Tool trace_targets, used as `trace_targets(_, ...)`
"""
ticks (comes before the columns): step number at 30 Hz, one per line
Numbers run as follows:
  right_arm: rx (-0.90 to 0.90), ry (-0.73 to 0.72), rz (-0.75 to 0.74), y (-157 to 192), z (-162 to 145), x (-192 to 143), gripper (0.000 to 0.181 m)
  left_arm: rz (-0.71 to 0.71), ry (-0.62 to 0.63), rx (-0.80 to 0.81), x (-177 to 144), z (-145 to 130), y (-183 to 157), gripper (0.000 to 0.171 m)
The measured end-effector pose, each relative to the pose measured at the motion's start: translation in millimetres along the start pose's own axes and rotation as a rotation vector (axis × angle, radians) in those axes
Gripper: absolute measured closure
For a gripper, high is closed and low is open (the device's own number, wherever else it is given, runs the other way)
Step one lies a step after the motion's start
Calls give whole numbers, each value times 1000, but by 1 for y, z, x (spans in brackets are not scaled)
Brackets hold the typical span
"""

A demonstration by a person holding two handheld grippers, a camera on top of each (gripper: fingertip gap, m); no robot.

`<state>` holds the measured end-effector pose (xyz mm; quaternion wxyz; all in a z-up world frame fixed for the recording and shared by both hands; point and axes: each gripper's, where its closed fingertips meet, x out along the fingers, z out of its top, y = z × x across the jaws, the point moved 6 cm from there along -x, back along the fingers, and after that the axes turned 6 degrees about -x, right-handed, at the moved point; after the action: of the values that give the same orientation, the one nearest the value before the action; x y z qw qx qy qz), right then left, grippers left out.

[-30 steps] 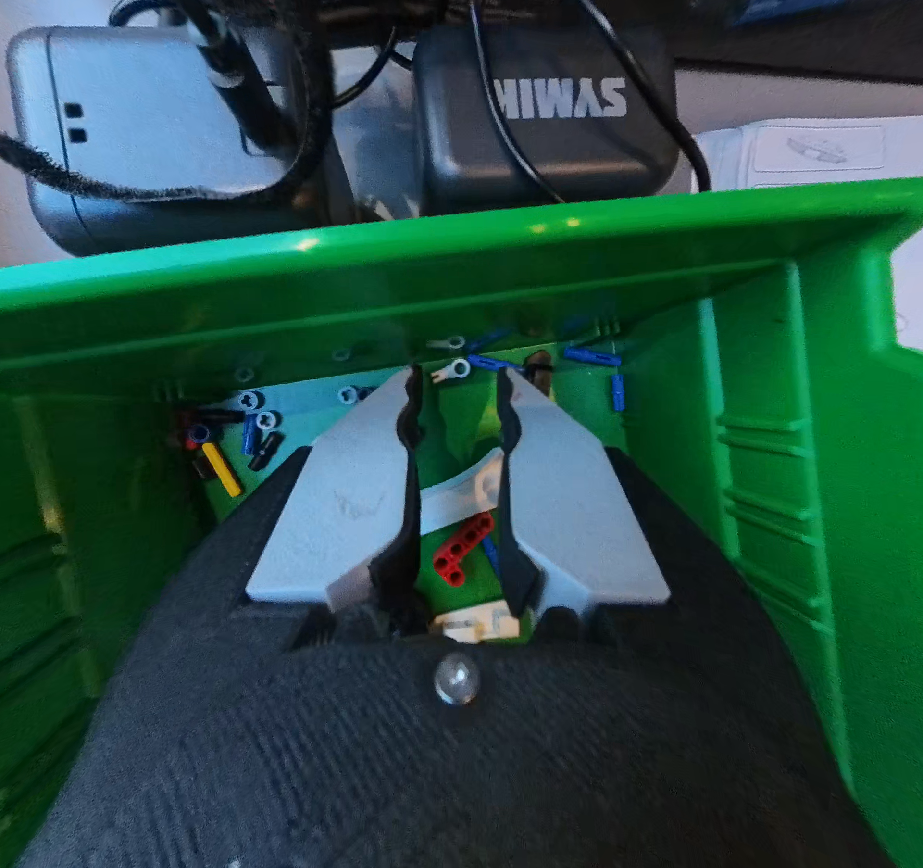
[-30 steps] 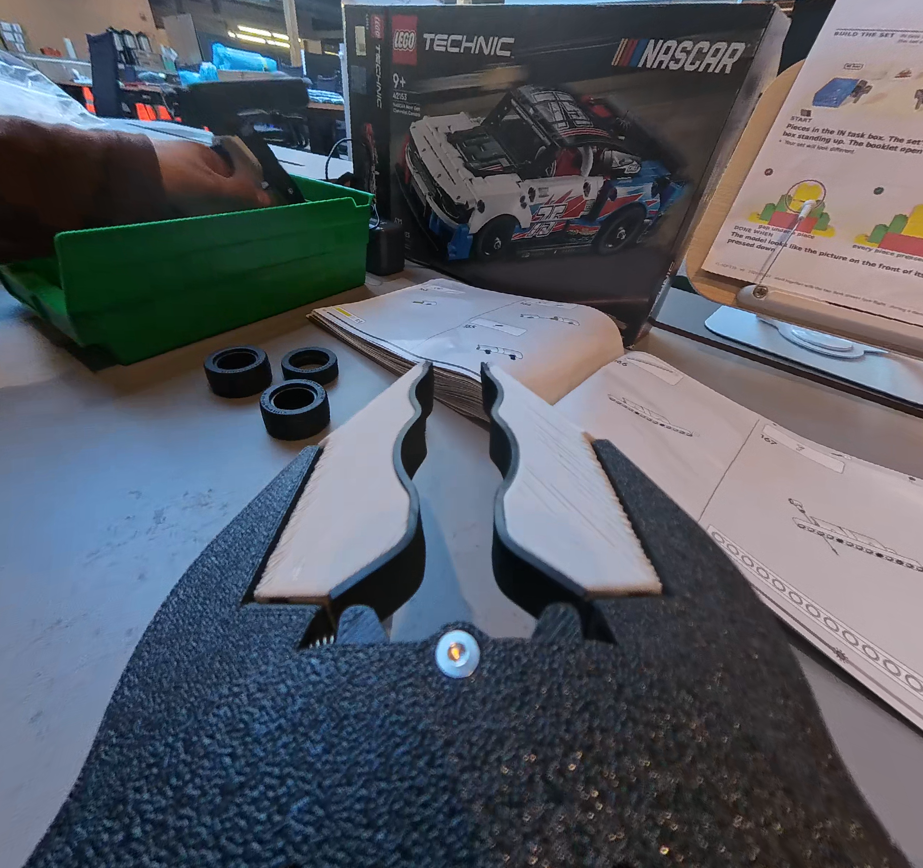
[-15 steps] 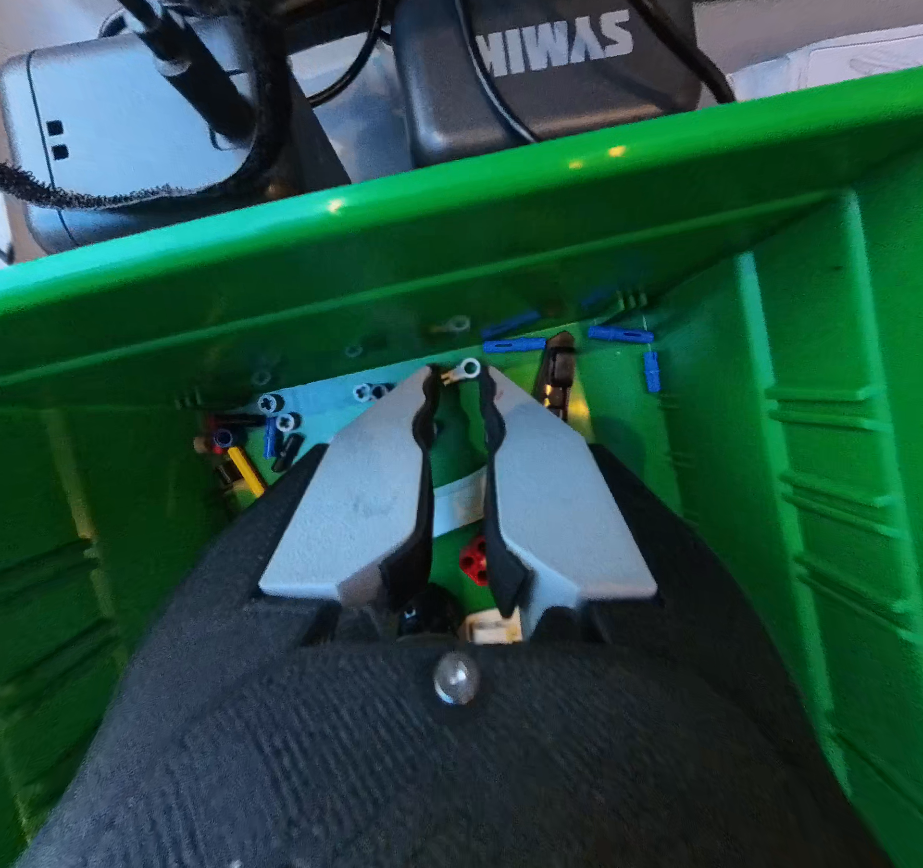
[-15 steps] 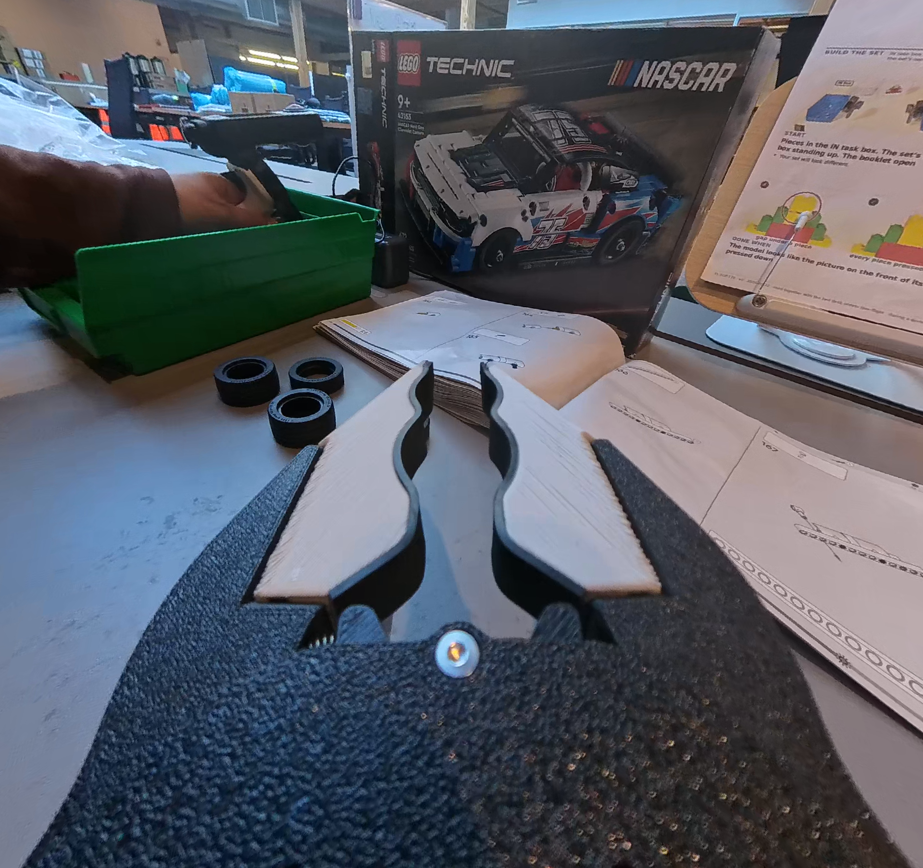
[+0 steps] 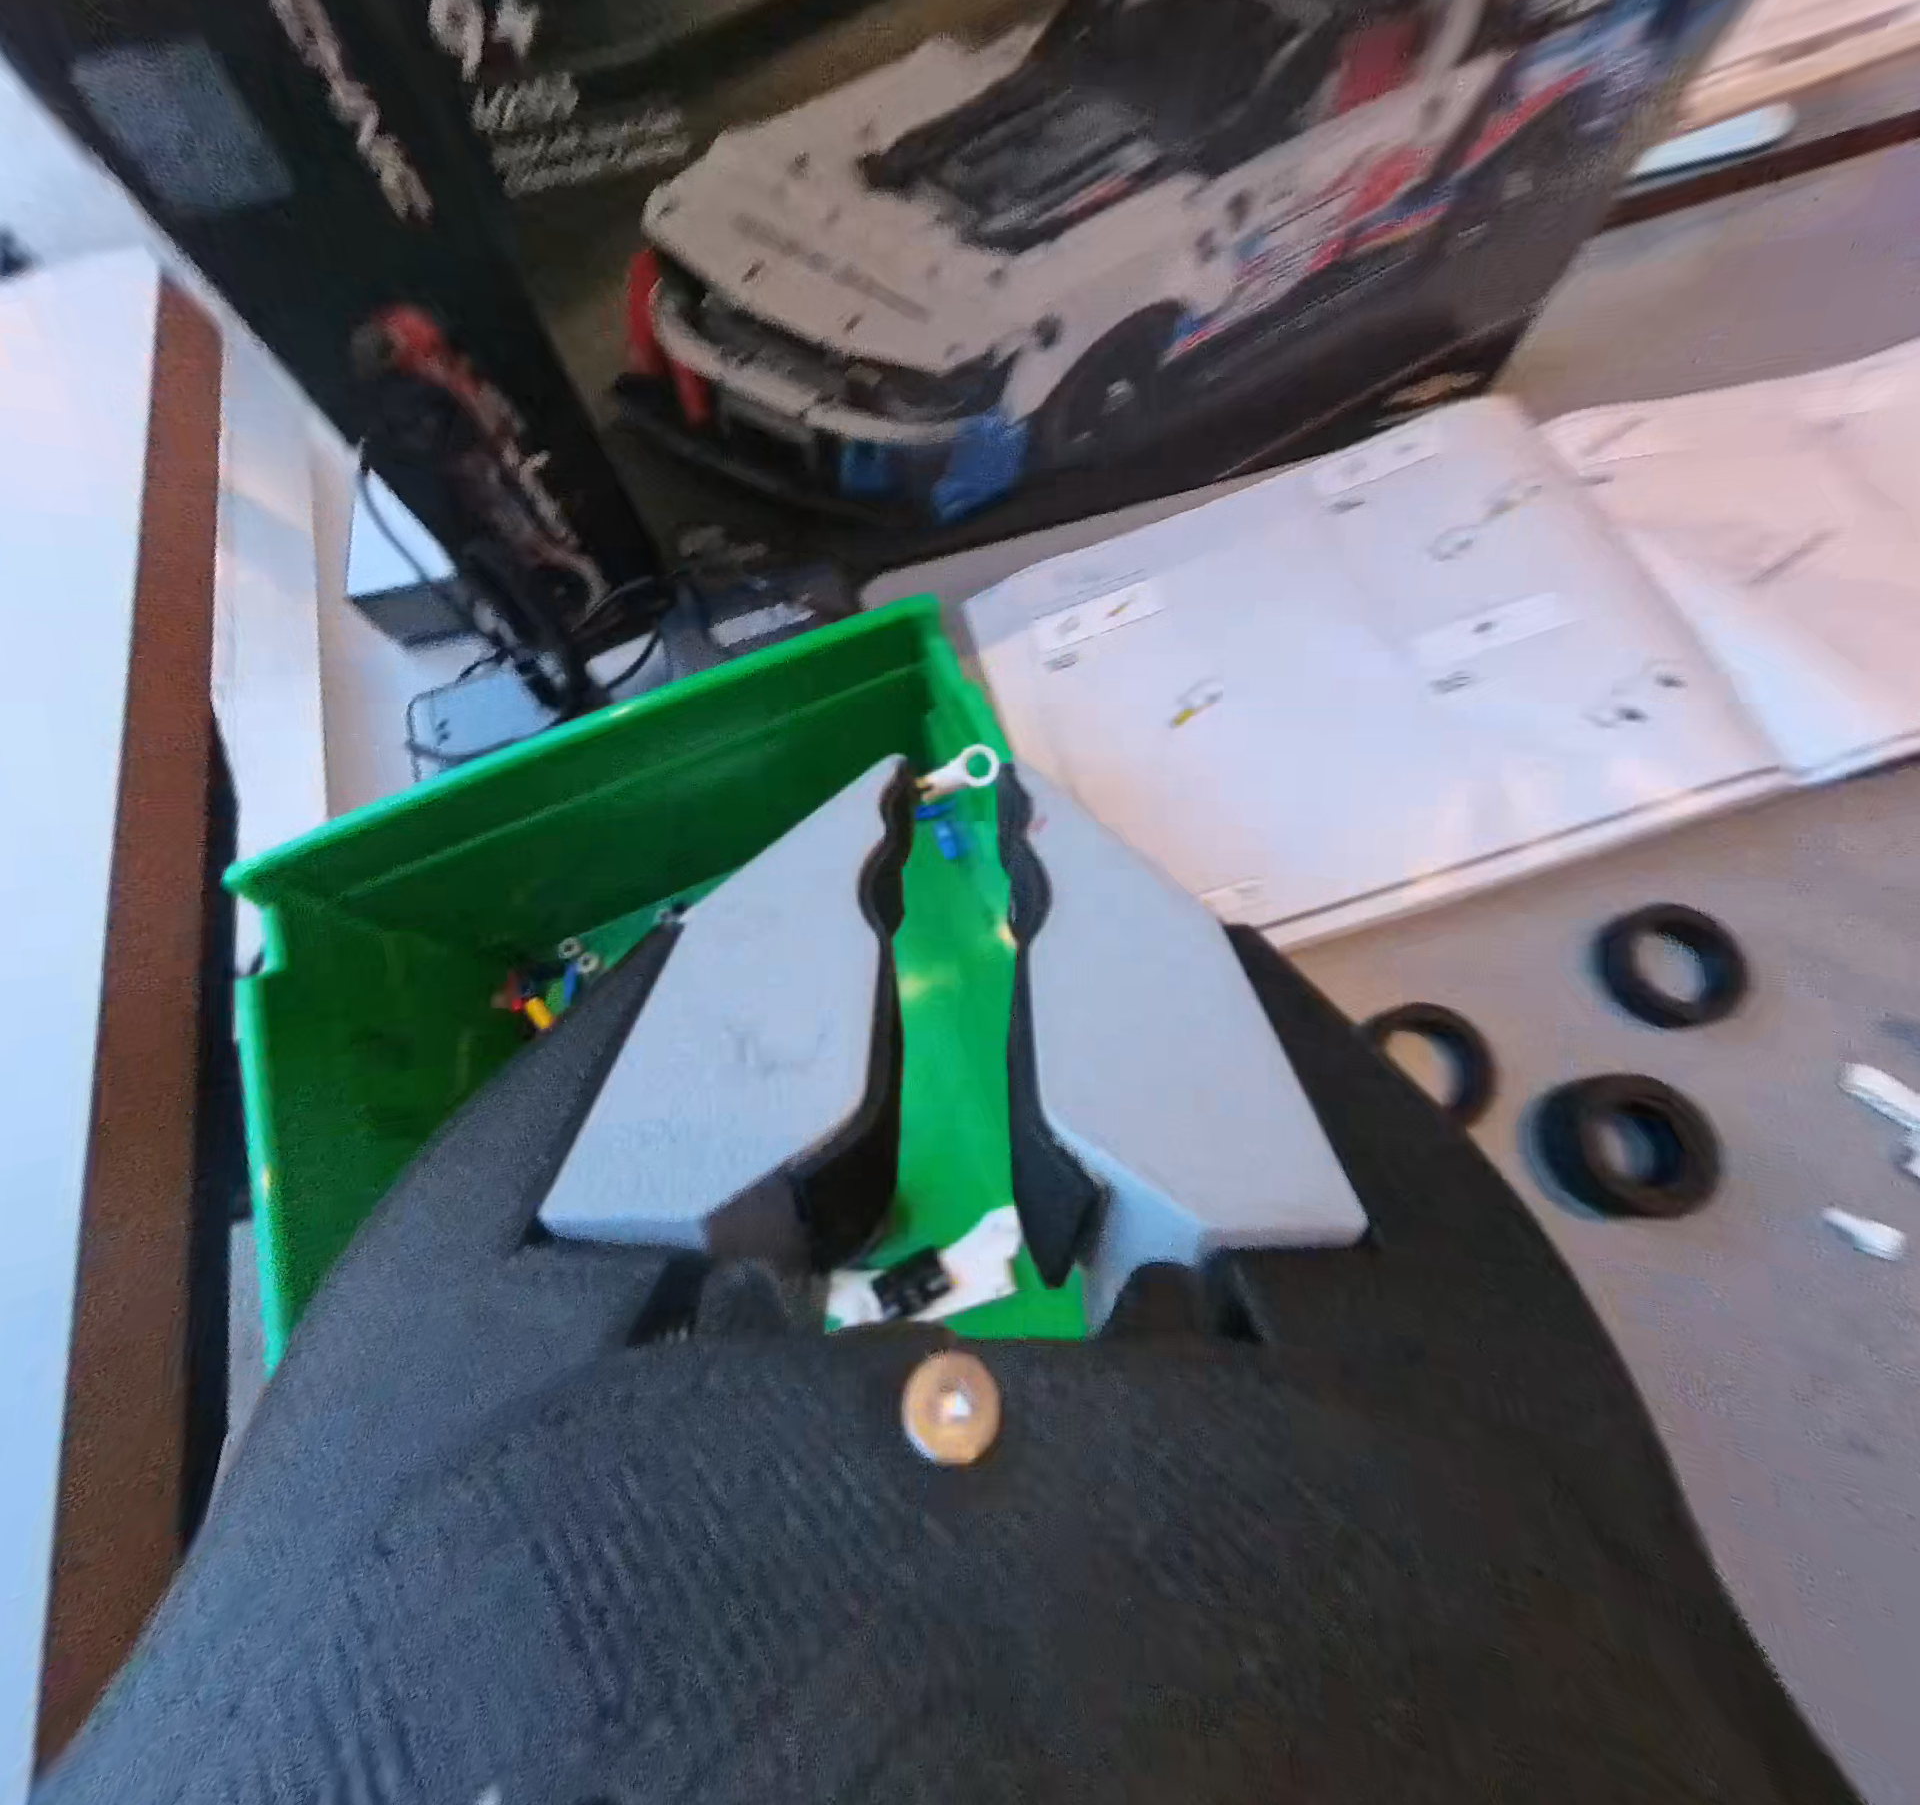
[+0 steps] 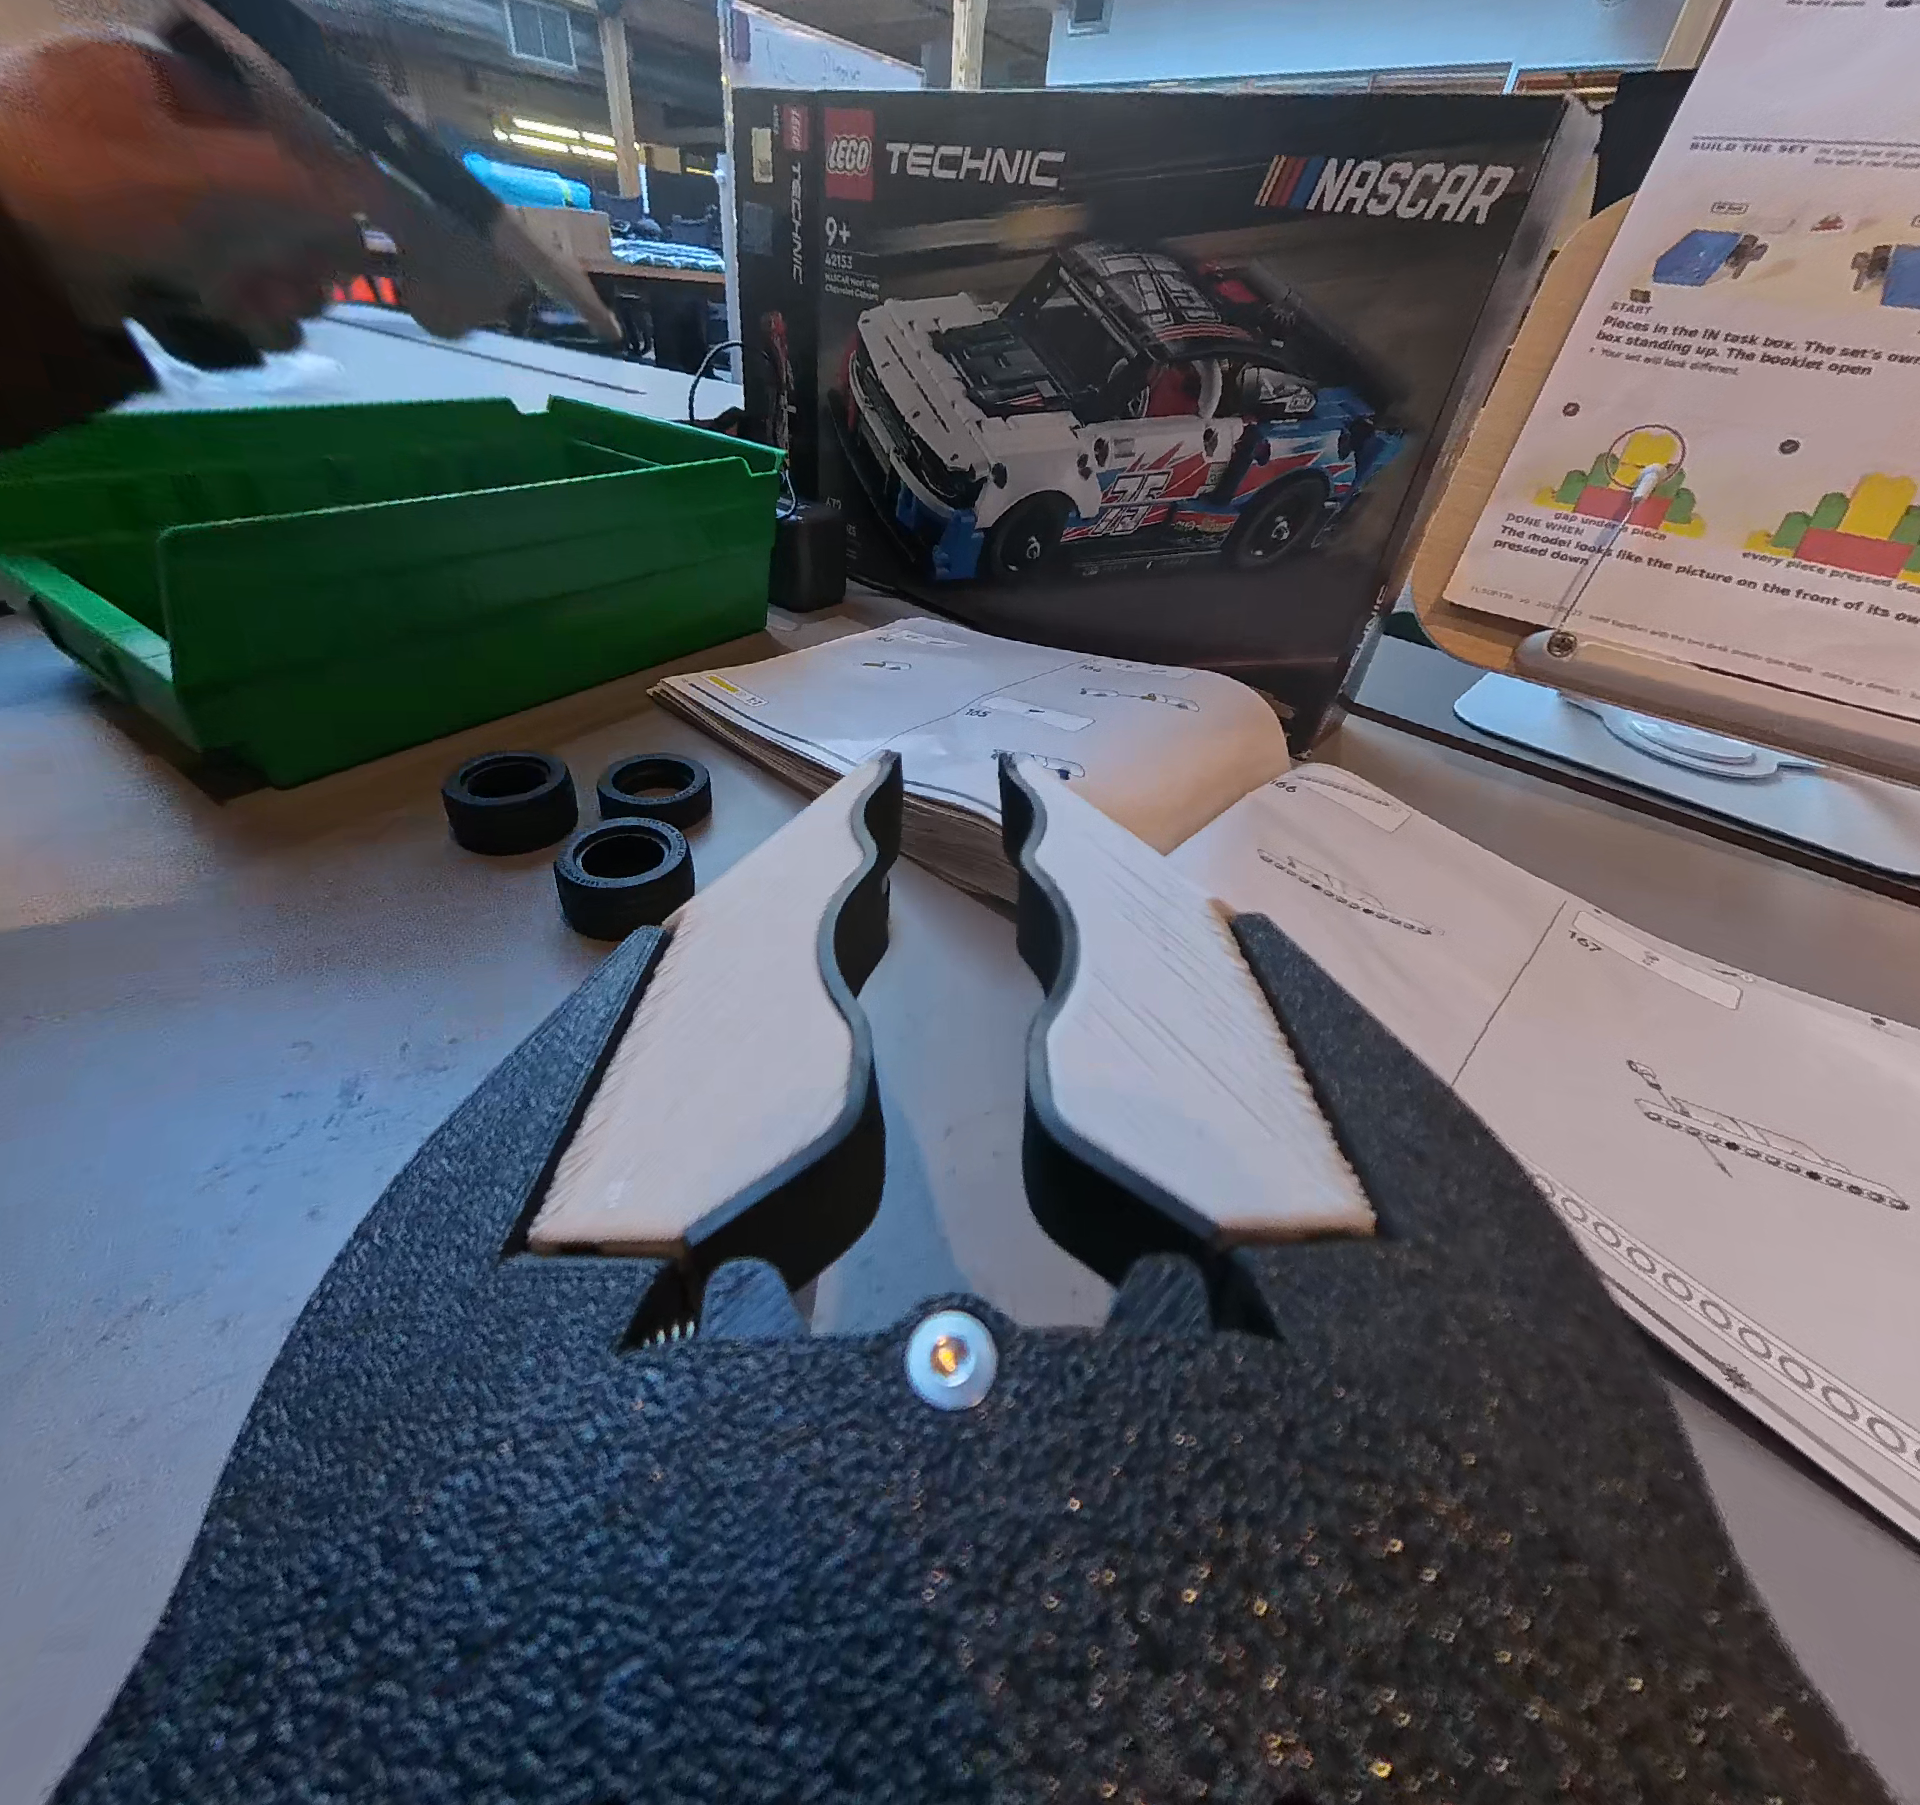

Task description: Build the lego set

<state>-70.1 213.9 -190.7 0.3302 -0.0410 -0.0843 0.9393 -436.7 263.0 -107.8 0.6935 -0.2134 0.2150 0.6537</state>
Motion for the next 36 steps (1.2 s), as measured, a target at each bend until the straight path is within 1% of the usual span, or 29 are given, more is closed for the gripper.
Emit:
trace_targets(2, -1, -6, -6, -1, 1, -1, 164, -112, -76, 65, -30, 10, -50, 158)
trace_targets(3, -1, -9, -9, -1, 1, -2, 164, -188, -97, 86, -41, 8, -79, 158)
trace_targets(4, 0, -12, -12, -1, 2, -2, 164, -284, -108, 103, -51, 0, -111, 159)
trace_targets(5, 0, -16, -15, -2, 2, -3, 164, -371, -95, 131, -54, -13, -141, 159)
trace_targets(7, 0, -29, -21, -3, 4, -5, 164, -458, -41, 200, -50, -49, -190, 159)
trace_targets(8, 2, -36, -25, -3, 5, -6, 164, -506, -3, 232, -45, -68, -209, 159)
trace_targets(11, 14, -57, -30, -5, 7, -10, 164, -559, 79, 314, -27, -124, -241, 158)
trace_targets(13, 20, -69, -27, -6, 8, -12, 164, -610, 126, 340, -22, -150, -253, 158)
trace_targets(15, 24, -77, -22, -5, 9, -13, 164, -630, 143, 354, -19, -169, -261, 159)
trace_targets(17, 29, -82, -15, -5, 10, -13, 164, -637, 131, 383, -19, -178, -265, 159)
trace_targets(19, 33, -86, -11, -5, 10, -14, 164, -610, 106, 434, -16, -186, -267, 159)
trace_targets(22, 37, -89, -9, -5, 10, -15, 164, -571, 121, 535, -5, -202, -268, 159)
trace_targets(25, 32, -78, -12, -6, 8, -16, 164, -578, 104, 579, -5, -201, -270, 159)
trace_targets(31, 26, -36, -14, -10, 1, -24, 164, -608, 130, 536, -2, -200, -267, 159)
trace_targets(34, 22, -24, -13, -8, 0, -25, 164, -675, 166, 505, -3, -200, -266, 159)
trace_targets(36, 12, -9, -9, -6, -2, -23, 164, -719, 199, 456, -1, -199, -263, 159)
